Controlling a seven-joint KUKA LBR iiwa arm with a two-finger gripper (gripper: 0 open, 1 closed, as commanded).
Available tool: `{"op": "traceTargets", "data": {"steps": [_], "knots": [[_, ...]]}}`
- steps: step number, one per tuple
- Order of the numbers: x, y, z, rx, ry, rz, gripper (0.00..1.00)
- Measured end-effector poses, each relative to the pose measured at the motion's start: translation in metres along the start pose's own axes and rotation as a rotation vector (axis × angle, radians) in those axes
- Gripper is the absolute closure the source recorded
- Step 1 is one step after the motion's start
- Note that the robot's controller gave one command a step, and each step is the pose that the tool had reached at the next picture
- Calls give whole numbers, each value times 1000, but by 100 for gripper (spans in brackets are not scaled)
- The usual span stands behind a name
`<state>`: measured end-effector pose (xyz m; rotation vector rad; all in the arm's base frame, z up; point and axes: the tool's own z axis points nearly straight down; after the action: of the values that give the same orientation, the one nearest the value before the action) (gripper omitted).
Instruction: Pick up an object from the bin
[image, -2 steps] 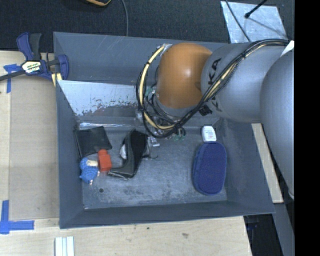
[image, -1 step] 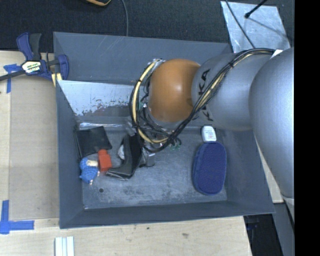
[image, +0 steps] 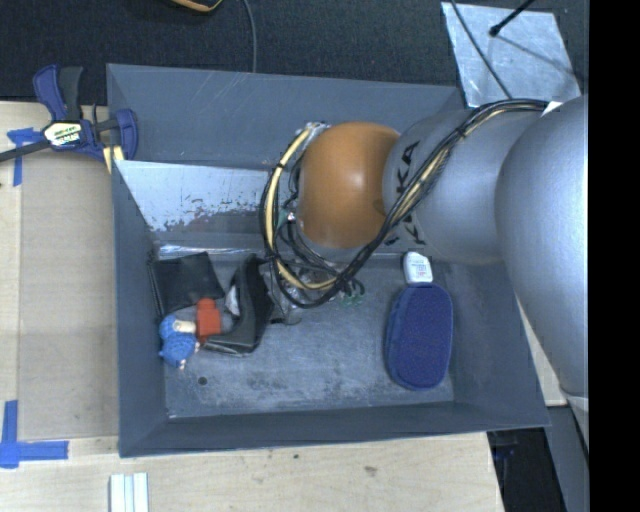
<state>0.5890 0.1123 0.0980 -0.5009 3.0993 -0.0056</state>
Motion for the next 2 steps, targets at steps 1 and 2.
{"op": "traceTargets", "data": {"steps": [1, 2], "knots": [[-10, 57, -23, 0, -6, -21, 100], [22, 74, -18, -4, 0, -383, 100]]}}
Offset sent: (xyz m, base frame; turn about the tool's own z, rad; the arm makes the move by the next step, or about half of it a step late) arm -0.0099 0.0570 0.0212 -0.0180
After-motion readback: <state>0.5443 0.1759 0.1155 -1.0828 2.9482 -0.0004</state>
